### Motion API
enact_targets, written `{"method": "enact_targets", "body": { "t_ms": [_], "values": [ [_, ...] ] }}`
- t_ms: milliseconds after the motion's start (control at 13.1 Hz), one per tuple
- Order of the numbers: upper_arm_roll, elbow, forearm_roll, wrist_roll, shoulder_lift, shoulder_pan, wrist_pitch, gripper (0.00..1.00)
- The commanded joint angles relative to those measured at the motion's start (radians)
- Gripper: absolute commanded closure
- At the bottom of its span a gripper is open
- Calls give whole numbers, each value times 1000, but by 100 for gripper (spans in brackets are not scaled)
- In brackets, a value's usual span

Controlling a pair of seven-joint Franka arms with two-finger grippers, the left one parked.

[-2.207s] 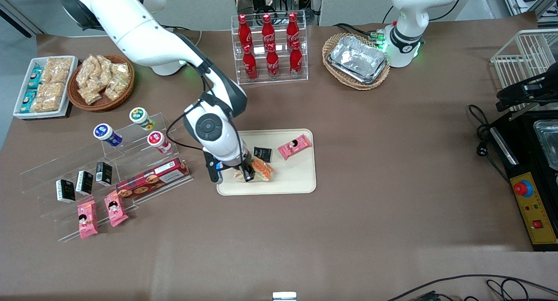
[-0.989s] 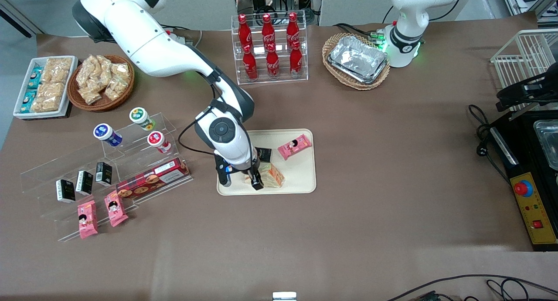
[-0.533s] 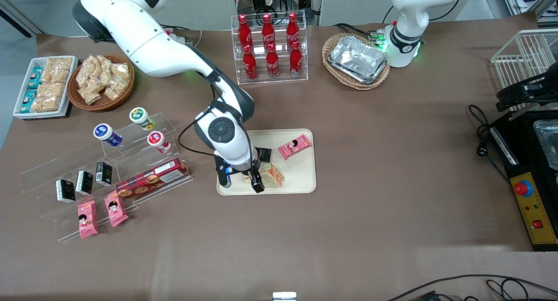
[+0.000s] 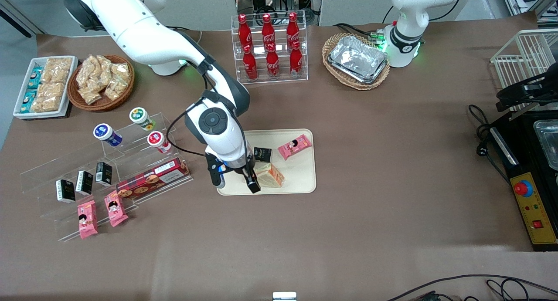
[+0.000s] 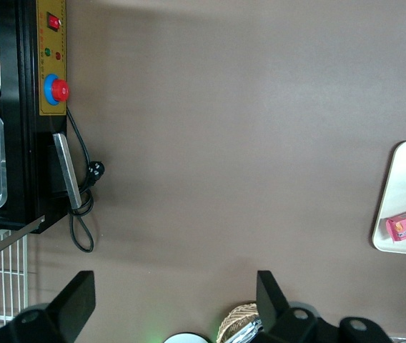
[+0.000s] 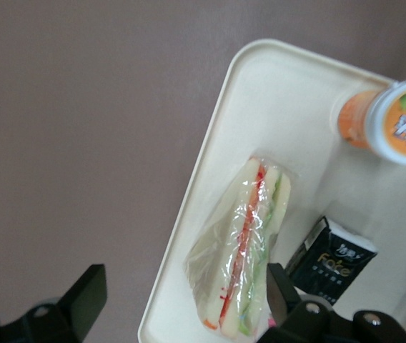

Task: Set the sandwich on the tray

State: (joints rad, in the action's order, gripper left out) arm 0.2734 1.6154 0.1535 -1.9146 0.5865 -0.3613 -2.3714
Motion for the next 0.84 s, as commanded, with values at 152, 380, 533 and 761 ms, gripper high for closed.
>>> {"method": "enact_targets", "body": {
  "t_ms": [152, 380, 533, 761],
  "values": [
    [18, 3, 20, 170, -105, 16, 177, 0],
    [23, 5, 23, 368, -187, 15, 341, 0],
    [20, 5, 28, 542, -237, 18, 456, 0],
    [20, 9, 18, 762, -307, 74, 547, 0]
  ]
}}
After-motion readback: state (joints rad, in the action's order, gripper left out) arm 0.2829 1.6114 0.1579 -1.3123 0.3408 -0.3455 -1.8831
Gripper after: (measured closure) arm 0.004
